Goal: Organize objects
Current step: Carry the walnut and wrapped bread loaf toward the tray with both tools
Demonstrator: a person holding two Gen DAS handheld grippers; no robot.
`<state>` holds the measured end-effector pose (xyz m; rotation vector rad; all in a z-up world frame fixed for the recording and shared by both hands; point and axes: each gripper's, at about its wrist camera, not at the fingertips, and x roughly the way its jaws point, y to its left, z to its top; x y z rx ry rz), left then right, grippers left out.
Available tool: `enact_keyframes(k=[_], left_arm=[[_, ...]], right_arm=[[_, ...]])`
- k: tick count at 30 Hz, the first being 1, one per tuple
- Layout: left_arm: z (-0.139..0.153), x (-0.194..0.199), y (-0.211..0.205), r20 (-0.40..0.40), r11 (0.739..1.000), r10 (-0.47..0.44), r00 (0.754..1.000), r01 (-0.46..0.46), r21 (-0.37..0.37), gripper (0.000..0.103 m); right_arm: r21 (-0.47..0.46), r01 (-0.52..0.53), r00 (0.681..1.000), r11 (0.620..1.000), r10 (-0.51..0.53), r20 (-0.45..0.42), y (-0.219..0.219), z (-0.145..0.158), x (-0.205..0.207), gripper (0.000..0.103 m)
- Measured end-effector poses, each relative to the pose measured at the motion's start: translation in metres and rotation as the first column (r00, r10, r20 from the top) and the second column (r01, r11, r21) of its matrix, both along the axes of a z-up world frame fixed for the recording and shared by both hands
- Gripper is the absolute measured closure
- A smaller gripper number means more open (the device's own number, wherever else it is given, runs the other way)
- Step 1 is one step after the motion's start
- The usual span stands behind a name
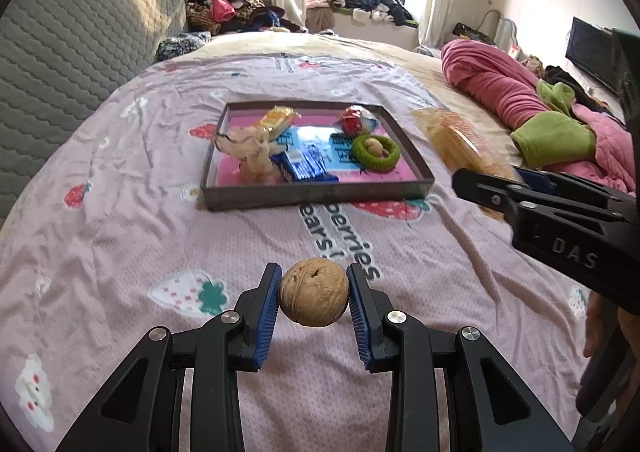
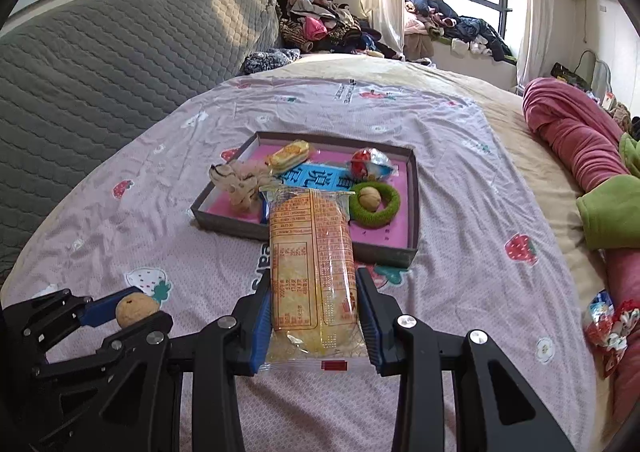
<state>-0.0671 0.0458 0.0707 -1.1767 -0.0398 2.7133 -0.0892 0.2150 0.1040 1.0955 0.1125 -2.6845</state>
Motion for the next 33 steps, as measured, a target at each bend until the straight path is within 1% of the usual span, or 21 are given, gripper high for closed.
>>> enact_keyframes(k=[3, 7, 14, 20, 28, 31, 33], left_arm=[[0.008, -0.008, -0.002, -0.004, 1.0, 0.0, 1.0, 0.001, 0.008, 0.069], [0.021, -0.023, -0.004, -0.02, 1.0, 0.001, 1.0, -0.001, 0.001, 0.069], [0.055, -0.058, -0.005, -0.072, 1.0, 0.004, 0.997, -0.005, -0.018, 0.069], [0.084, -0.099, -0.006, -0.118, 1.0, 0.007, 0.993, -0.01, -0.023, 0.069], [0.117, -0.167, 0.009, -0.167, 1.0, -0.005, 0.986, 0.002, -0.018, 0.069], [0.125, -0.191, 0.017, -0.187, 1.0, -0.015, 0.982, 0.012, -0.015, 0.069], [0.124, -0.206, 0.022, -0.194, 1.0, -0.019, 0.981, 0.016, -0.016, 0.069]], right_arm=[[0.004, 0.006, 1.0, 1.0, -0.006, -0.012, 0.002, 0.008, -0.004, 0.064], [0.01, 0.009, 0.999, 1.0, -0.009, -0.031, 0.003, 0.02, -0.011, 0.064], [0.008, 0.006, 0.998, 1.0, -0.006, -0.066, 0.002, 0.04, -0.03, 0.064], [0.005, 0.011, 0.993, 1.0, -0.01, -0.116, 0.005, 0.065, -0.056, 0.064], [0.009, 0.029, 0.985, 1.0, -0.028, -0.169, 0.014, 0.091, -0.102, 0.064], [-0.003, 0.038, 0.981, 0.999, -0.038, -0.191, 0.02, 0.098, -0.116, 0.064], [-0.01, 0.042, 0.978, 0.999, -0.043, -0.205, 0.023, 0.098, -0.127, 0.064]])
